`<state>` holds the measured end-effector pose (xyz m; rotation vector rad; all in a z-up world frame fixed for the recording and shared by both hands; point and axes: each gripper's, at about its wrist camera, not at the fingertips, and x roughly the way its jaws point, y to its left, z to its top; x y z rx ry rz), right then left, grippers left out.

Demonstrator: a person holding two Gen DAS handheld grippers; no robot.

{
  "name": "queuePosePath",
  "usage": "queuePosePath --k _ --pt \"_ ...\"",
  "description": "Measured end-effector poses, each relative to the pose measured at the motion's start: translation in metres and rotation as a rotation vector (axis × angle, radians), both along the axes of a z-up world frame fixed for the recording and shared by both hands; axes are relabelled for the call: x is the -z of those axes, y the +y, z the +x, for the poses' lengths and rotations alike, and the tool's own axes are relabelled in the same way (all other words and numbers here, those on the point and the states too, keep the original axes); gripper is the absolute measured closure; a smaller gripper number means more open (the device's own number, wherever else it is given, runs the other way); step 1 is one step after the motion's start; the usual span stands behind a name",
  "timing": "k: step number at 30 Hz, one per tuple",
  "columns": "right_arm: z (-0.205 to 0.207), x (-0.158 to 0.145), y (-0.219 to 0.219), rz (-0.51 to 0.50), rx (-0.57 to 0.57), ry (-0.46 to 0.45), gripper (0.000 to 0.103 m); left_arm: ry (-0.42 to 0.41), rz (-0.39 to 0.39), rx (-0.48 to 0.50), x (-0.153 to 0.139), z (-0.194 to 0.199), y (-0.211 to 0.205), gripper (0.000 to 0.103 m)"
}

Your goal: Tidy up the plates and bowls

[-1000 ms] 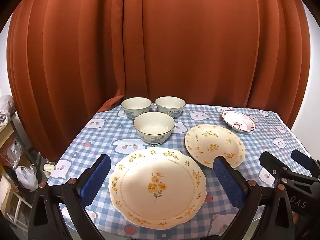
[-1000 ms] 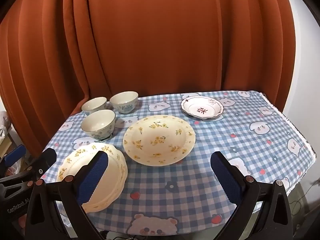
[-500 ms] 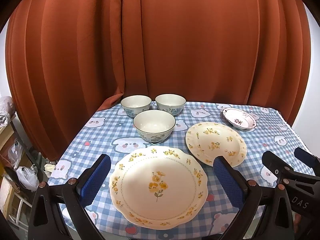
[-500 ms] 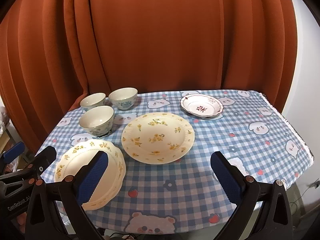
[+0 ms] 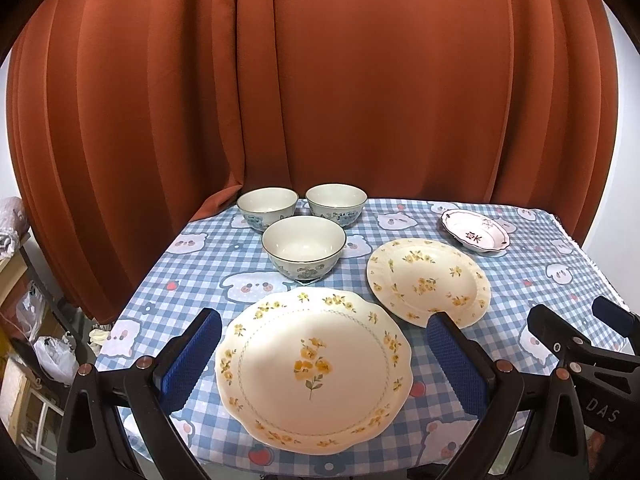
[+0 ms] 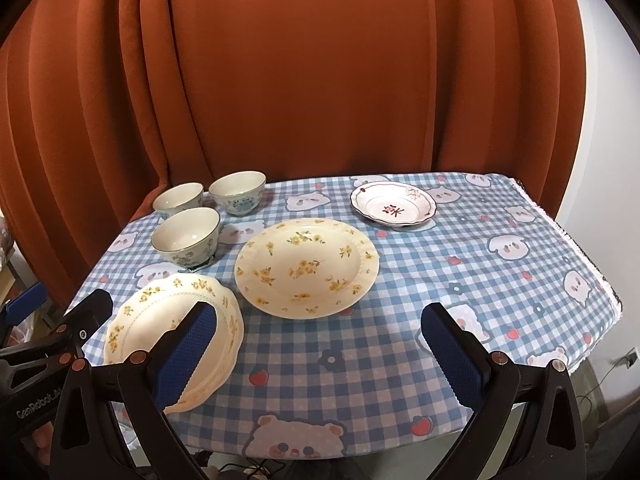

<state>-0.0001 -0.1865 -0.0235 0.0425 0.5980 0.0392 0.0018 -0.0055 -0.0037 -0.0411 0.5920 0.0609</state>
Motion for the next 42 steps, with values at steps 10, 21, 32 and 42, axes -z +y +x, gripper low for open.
queuePosePath --k 10,21,32,42 --pt "0.000 -0.003 0.001 -0.013 0.001 -0.006 0.000 0.003 0.014 -0.002 0.000 -0.002 -0.003 0.000" --pt "0.002 -0.001 0.000 -0.006 -0.015 -0.001 0.000 -0.007 0.006 0.004 -0.002 0.002 0.000 0.000" --pt "0.006 -0.002 -0.003 -0.007 0.005 -0.018 0.000 -0.019 -0.007 0.050 -0.001 0.006 -0.005 0.000" --pt "0.011 -0.007 0.001 -0.041 0.005 -0.029 0.000 -0.030 -0.003 0.030 -0.003 0.009 -0.004 0.000"
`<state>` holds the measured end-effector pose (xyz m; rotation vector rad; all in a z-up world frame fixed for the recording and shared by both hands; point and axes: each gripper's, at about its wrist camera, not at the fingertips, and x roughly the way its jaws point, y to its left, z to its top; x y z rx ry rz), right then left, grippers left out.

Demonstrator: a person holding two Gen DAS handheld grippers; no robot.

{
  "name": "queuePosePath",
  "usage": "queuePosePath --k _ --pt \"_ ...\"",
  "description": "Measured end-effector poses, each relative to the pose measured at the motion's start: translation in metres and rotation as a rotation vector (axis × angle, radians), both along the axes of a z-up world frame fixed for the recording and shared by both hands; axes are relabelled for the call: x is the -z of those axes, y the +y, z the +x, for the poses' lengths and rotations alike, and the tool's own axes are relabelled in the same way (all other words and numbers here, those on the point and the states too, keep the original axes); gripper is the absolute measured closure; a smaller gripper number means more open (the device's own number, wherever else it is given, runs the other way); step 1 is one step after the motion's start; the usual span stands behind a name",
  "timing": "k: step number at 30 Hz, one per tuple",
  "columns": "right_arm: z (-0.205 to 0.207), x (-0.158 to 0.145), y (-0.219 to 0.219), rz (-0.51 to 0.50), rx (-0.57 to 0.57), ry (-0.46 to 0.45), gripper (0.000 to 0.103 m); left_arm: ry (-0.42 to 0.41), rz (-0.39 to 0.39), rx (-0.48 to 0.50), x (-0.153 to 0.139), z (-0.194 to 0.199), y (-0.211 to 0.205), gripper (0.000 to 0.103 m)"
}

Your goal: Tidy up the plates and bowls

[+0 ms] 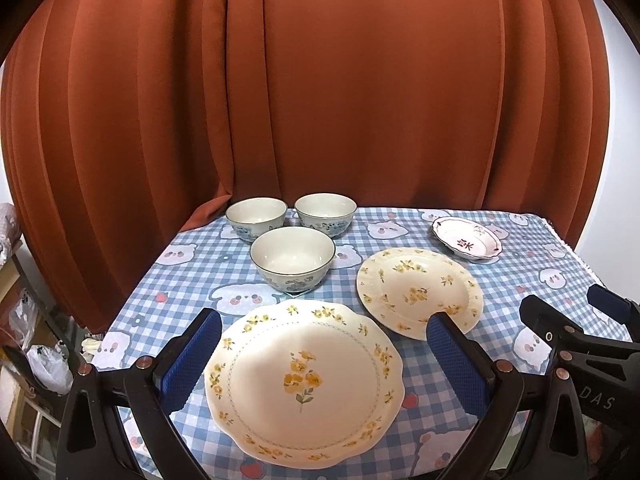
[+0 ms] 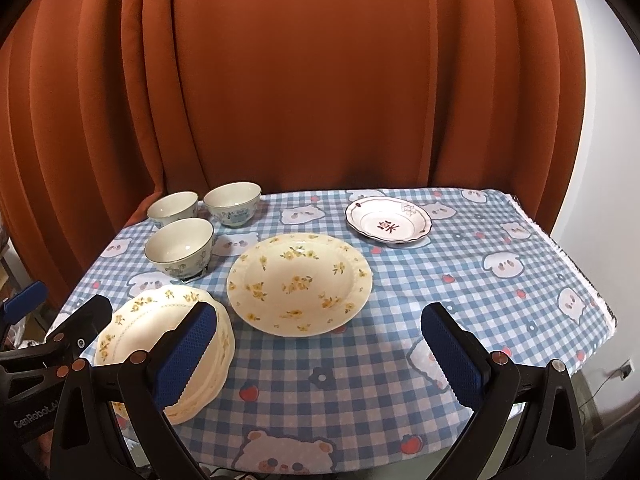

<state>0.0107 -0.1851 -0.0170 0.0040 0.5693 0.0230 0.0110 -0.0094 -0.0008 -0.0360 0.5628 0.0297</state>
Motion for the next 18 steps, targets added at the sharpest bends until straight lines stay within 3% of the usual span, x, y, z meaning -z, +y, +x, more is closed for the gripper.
queuePosePath --k 18 --pt "0.0042 -0.0011 0.0028 -0.010 -0.016 -0.004 0.001 0.011 -0.016 -0.008 0.0004 0.0025 0.0008 0.001"
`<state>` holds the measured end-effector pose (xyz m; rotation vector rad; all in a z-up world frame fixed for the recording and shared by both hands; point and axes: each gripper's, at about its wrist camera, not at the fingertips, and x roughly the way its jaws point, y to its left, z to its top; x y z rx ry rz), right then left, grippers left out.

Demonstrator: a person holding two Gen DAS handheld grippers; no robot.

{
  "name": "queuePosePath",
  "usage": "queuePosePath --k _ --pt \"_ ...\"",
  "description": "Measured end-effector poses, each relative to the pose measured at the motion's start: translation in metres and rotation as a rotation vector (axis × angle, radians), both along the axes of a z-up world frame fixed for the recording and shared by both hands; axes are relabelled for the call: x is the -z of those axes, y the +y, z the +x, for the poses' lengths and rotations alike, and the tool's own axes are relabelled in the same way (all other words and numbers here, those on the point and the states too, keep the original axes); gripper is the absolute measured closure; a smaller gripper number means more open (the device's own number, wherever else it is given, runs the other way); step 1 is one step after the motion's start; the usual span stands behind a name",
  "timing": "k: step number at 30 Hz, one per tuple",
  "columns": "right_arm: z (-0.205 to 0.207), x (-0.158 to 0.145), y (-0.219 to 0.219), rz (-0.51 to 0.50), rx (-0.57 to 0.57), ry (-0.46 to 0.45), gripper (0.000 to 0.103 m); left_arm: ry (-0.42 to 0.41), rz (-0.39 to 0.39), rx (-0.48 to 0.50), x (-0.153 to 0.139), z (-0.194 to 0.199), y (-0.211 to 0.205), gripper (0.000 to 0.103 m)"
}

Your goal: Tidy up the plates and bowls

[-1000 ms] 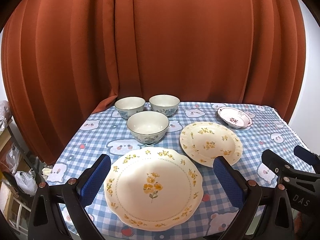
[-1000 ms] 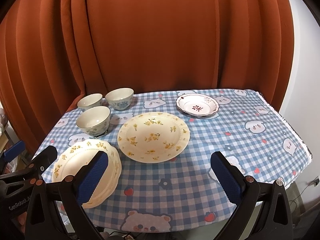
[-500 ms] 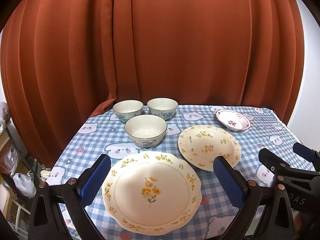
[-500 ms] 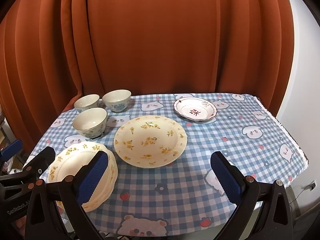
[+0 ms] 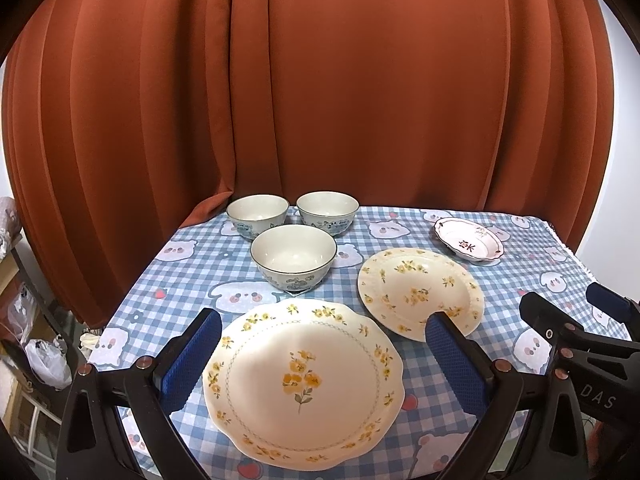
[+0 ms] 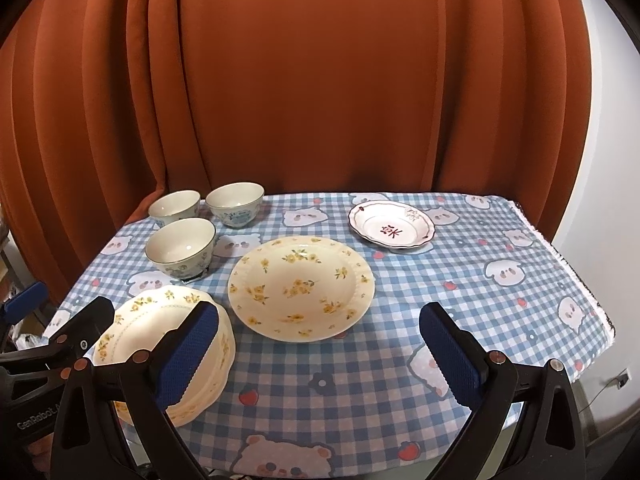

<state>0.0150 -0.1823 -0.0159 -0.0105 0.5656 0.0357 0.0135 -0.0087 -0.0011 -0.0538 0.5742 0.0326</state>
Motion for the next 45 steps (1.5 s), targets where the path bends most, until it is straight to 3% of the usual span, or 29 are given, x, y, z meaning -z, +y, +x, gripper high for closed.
queuePosePath --k 14,16,22,29,36,41,45 --pt "0.035 0.009 0.028 0.031 -0.028 0.093 0.002 0.119 0.020 -0.053 0.017 0.038 0.043 0.011" --pt "0.044 0.013 0.037 0.036 -0.032 0.121 0.010 0.147 0.025 -0.044 0.022 0.046 0.050 0.012" --pt "0.076 0.036 0.066 0.042 -0.031 0.209 0.011 0.257 0.048 -0.023 0.051 0.071 0.066 0.013" --pt "0.099 0.074 0.086 0.042 -0.023 0.344 0.017 0.396 0.015 -0.009 0.093 0.090 0.081 0.020" --pt "0.112 0.110 0.096 0.046 -0.007 0.463 0.024 0.474 0.010 0.008 0.117 0.098 0.086 0.021" --pt "0.117 0.126 0.102 0.041 0.009 0.518 0.030 0.513 -0.009 0.023 0.128 0.105 0.092 0.030" --pt "0.121 0.135 0.106 0.042 0.017 0.563 0.039 0.535 -0.013 0.043 0.134 0.108 0.092 0.031"
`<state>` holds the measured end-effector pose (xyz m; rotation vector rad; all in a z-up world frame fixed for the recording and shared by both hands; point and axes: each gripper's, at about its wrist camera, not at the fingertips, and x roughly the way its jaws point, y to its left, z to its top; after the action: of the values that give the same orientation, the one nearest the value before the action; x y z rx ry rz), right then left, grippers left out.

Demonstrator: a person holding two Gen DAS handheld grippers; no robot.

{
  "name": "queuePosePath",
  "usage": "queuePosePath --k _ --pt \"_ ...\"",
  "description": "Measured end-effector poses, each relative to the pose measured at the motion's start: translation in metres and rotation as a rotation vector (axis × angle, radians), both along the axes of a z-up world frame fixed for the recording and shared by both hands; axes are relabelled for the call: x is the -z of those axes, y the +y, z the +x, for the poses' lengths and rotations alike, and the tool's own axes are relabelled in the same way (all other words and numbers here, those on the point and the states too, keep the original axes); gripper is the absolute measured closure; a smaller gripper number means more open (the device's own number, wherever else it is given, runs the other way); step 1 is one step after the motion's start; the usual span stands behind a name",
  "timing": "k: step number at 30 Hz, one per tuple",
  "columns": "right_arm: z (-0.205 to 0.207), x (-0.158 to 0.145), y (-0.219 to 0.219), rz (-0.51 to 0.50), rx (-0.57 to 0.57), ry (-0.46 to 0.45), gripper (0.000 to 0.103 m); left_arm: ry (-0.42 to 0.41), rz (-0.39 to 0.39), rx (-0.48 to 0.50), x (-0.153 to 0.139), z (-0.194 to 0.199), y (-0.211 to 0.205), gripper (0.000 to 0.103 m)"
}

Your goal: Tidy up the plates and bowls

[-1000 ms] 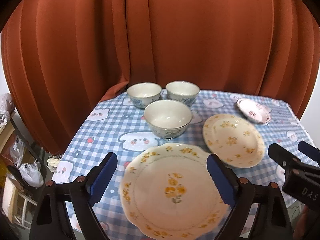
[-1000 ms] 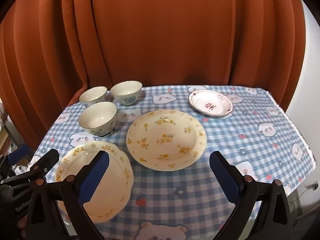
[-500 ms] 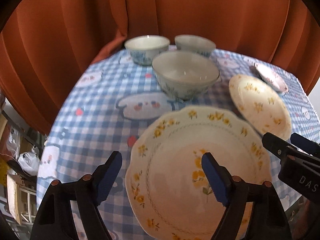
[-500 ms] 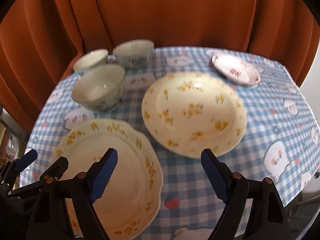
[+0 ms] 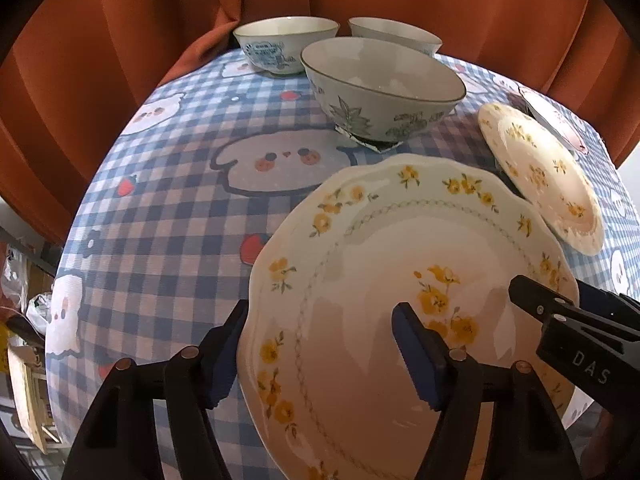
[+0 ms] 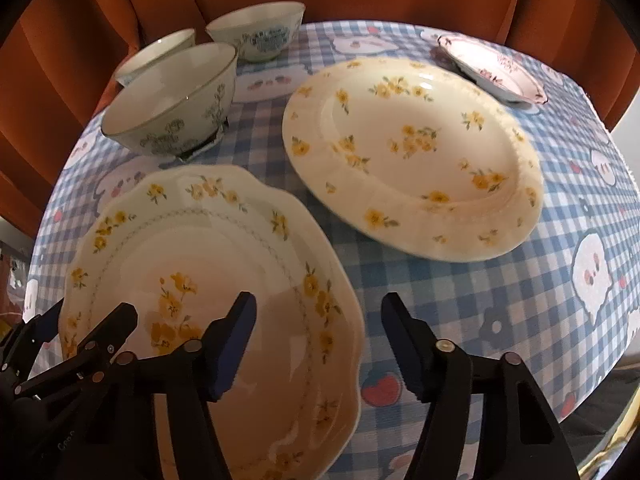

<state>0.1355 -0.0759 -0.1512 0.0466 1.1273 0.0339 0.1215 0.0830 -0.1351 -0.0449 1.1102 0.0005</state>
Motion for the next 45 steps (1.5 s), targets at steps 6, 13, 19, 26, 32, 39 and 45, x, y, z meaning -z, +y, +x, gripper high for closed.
queuePosePath --k 6,13,19,26,32,39,45 --pt "0.006 0.005 0.009 0.000 -0.007 0.023 0.043 0.033 -0.012 0.013 0.003 0.006 0.002 0.032" --pt "0.010 0.004 0.010 -0.016 0.022 0.054 0.043 0.057 -0.024 0.034 0.004 0.010 0.004 0.032" --pt "0.010 -0.002 0.014 -0.056 0.017 0.069 0.042 0.085 -0.049 0.031 -0.001 0.009 0.005 0.033" --pt "0.007 -0.020 0.010 -0.062 0.028 0.073 0.043 0.064 -0.067 0.045 -0.021 0.004 0.001 0.033" --pt "0.002 -0.043 0.000 -0.059 0.039 0.051 0.043 0.008 -0.070 0.062 -0.042 0.000 -0.010 0.033" --pt "-0.003 -0.053 -0.026 -0.029 0.034 0.009 0.043 -0.049 -0.042 0.054 -0.051 -0.005 -0.036 0.033" --pt "-0.001 -0.052 -0.058 0.002 0.009 -0.008 0.043 -0.054 -0.026 0.034 -0.054 -0.004 -0.074 0.033"
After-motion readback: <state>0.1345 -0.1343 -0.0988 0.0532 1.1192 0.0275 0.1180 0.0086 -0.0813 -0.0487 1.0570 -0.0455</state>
